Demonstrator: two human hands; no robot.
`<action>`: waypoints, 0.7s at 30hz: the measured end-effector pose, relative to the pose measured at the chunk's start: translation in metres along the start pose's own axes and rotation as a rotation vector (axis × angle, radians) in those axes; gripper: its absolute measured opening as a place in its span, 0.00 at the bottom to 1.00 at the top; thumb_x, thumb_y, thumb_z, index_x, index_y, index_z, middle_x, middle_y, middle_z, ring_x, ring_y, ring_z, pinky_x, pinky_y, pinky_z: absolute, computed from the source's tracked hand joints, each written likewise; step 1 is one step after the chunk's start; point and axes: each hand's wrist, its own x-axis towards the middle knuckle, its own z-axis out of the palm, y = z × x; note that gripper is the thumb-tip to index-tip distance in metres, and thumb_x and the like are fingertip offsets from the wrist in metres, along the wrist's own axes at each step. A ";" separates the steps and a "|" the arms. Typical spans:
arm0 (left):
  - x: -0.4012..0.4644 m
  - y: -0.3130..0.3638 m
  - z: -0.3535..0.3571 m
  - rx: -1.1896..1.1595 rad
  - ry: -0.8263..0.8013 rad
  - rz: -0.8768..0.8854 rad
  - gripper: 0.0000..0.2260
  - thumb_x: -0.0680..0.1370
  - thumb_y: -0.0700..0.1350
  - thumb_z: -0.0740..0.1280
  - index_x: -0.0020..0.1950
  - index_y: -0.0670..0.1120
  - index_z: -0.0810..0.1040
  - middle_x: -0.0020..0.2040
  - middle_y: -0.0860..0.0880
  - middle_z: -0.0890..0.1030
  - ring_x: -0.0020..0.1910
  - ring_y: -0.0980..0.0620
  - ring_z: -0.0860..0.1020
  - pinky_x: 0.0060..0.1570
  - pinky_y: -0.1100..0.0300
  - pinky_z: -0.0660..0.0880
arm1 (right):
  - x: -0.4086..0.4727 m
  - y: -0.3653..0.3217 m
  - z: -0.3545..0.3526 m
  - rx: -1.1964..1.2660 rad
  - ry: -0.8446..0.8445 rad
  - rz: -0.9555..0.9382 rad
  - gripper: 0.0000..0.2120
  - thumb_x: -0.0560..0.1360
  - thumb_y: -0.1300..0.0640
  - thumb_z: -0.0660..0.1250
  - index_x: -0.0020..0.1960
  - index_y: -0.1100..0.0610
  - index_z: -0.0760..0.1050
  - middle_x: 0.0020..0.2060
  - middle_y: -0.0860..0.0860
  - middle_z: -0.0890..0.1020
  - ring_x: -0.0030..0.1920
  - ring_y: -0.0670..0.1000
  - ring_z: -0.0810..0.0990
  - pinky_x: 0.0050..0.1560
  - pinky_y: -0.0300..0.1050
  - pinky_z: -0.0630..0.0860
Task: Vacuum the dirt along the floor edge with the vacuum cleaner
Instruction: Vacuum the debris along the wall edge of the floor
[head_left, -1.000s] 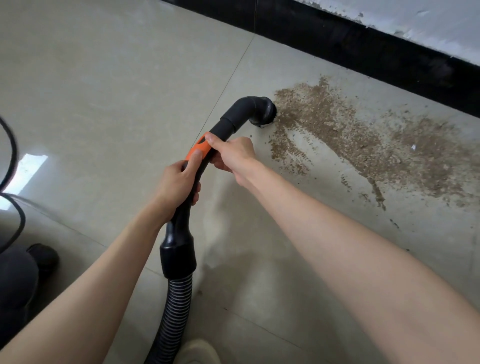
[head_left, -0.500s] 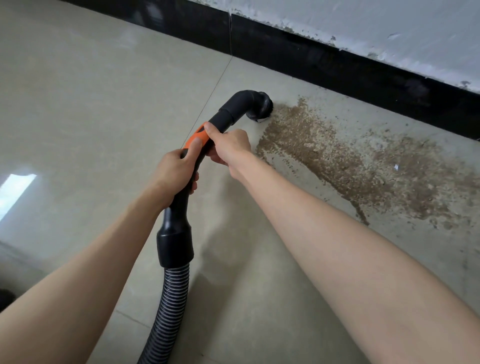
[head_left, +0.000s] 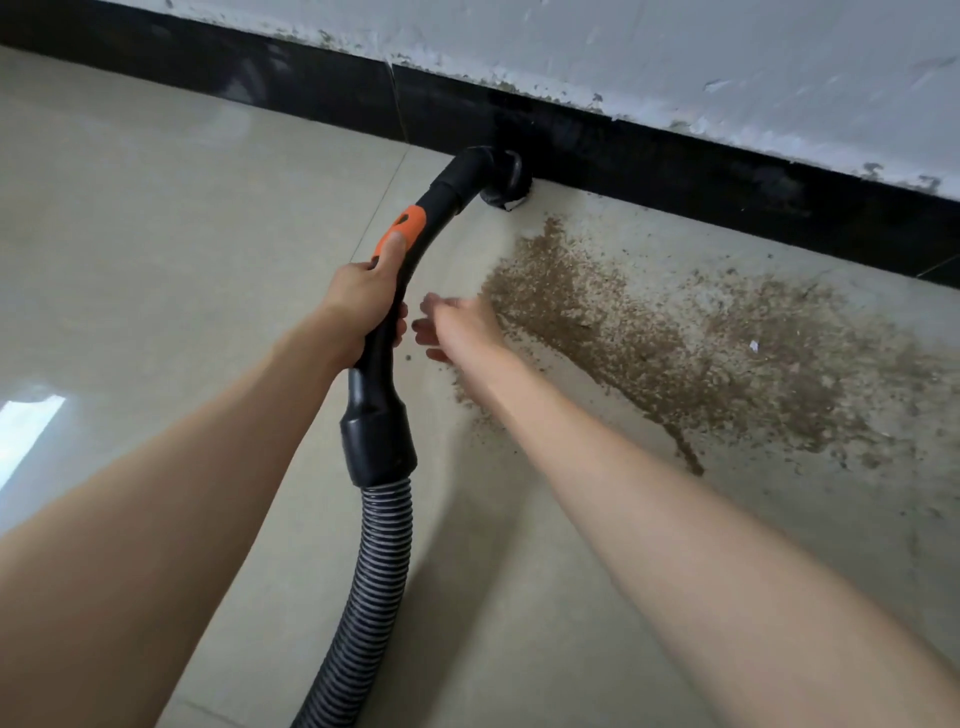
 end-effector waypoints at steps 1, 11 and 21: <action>0.001 0.002 0.003 -0.015 -0.007 -0.009 0.25 0.76 0.65 0.61 0.45 0.41 0.72 0.31 0.46 0.72 0.21 0.51 0.71 0.22 0.62 0.71 | -0.005 0.006 -0.003 0.041 -0.029 0.013 0.13 0.82 0.56 0.59 0.40 0.56 0.73 0.38 0.52 0.78 0.41 0.51 0.77 0.45 0.46 0.74; -0.011 -0.003 0.030 -0.118 -0.076 -0.067 0.25 0.76 0.67 0.60 0.44 0.43 0.71 0.30 0.47 0.74 0.22 0.51 0.73 0.27 0.61 0.75 | -0.064 0.069 -0.025 -0.105 -0.340 -0.033 0.15 0.79 0.42 0.63 0.55 0.53 0.74 0.45 0.46 0.80 0.43 0.43 0.80 0.42 0.36 0.76; -0.040 0.002 0.072 -0.189 -0.161 -0.112 0.27 0.76 0.67 0.58 0.43 0.42 0.71 0.30 0.46 0.73 0.26 0.49 0.73 0.32 0.58 0.75 | -0.092 0.068 -0.066 -0.151 -0.105 -0.106 0.15 0.79 0.42 0.61 0.42 0.53 0.72 0.36 0.49 0.76 0.37 0.50 0.75 0.41 0.46 0.71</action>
